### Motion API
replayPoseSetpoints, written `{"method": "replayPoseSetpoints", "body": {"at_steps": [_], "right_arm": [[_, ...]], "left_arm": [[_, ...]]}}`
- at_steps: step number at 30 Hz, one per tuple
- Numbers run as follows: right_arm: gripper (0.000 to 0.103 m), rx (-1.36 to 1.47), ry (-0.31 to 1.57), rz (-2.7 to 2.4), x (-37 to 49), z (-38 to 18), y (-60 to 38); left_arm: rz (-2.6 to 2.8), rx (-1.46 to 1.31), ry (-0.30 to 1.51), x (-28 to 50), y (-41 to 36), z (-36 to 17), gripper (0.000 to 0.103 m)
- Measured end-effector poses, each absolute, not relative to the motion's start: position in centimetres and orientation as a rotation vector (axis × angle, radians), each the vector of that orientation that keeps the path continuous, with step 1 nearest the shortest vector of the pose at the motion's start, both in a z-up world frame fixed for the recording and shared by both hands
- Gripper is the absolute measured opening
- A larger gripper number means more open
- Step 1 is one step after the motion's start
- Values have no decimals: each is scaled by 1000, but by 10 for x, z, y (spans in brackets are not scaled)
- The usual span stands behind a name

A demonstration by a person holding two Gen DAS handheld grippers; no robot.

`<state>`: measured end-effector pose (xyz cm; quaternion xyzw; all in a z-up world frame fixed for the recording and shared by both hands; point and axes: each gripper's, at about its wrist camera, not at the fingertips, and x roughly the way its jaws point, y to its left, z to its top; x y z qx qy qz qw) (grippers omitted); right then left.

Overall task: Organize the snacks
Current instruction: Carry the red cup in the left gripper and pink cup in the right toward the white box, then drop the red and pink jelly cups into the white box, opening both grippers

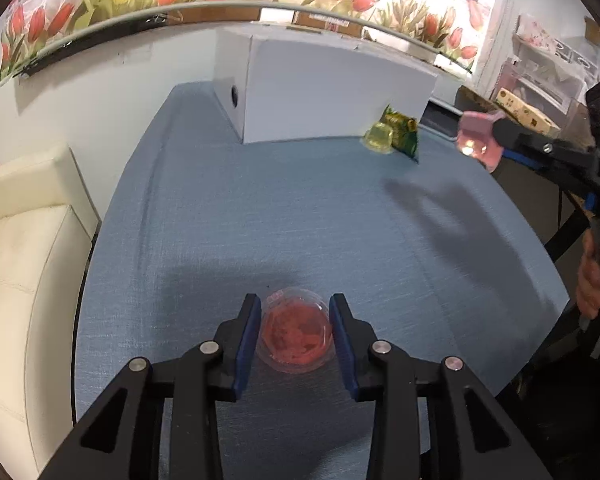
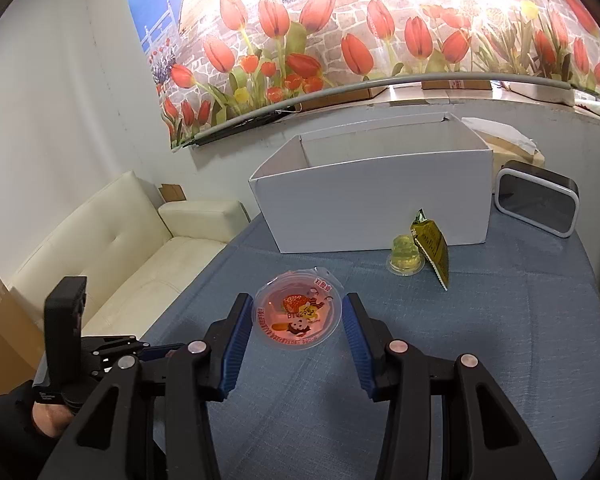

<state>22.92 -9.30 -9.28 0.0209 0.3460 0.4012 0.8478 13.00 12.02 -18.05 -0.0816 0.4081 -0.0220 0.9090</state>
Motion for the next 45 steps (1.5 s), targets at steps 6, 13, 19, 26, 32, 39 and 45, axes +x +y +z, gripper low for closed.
{"method": "replayPoseSetpoints", "body": {"at_steps": [6, 13, 19, 26, 32, 39, 45], "right_arm": [[50, 51, 728, 843, 230, -93, -95], [50, 54, 728, 840, 229, -93, -98], [50, 55, 730, 842, 229, -94, -99], [50, 56, 735, 839, 228, -96, -98], [50, 61, 728, 837, 227, -95, -99], [50, 47, 715, 838, 232, -88, -97], [50, 29, 664, 818, 253, -64, -93]], "left_arm": [[-75, -139, 803, 132, 114, -167, 35], [-68, -117, 857, 135, 110, -185, 36], [-39, -118, 867, 130, 112, -192, 56], [-50, -132, 824, 123, 113, -189, 35], [-61, -106, 789, 116, 107, -179, 35], [-93, -98, 707, 138, 104, -140, 35], [-118, -79, 612, 185, 100, -83, 35]]}}
